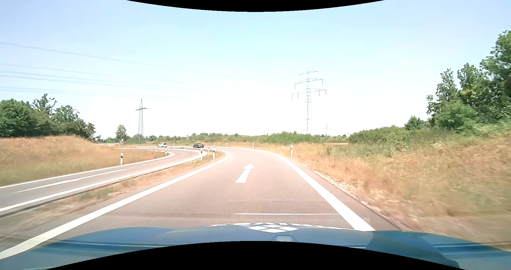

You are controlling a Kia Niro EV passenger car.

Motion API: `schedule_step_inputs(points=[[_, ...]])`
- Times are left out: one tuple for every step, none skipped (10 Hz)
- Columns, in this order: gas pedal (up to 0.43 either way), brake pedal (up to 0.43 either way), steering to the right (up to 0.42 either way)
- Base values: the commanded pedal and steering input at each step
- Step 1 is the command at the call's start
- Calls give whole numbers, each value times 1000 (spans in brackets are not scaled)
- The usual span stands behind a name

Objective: Follow the waypoints while adhering to traffic rules and regulations

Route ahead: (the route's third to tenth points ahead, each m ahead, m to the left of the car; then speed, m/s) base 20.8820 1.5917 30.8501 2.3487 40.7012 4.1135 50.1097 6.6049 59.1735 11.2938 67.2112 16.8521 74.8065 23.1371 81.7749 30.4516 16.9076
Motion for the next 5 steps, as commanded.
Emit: schedule_step_inputs(points=[[130,0,-11],[138,0,-15],[138,0,-20],[138,0,-24],[138,0,-27]])
